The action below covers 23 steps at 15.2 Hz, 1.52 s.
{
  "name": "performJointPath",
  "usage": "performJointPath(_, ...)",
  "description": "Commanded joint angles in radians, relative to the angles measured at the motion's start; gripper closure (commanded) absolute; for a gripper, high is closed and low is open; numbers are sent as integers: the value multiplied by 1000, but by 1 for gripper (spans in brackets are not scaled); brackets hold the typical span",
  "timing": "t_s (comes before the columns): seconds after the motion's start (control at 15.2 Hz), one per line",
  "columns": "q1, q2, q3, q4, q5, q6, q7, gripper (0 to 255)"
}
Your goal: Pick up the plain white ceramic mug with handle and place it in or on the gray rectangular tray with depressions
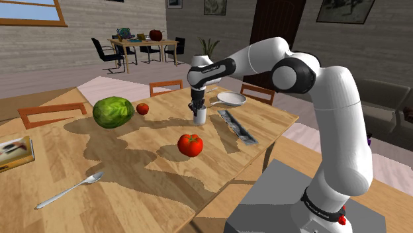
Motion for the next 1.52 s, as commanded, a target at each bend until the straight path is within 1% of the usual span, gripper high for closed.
performJointPath(0.0,-1,-11,-1,11,-1,-21,-1,255)
performJointPath(0.66,-1,-44,-3,94,-5,-138,3,255)
performJointPath(1.25,-3,-56,-4,197,-7,-252,5,255)
performJointPath(1.45,-17,-185,-15,14,-11,-199,-24,255)
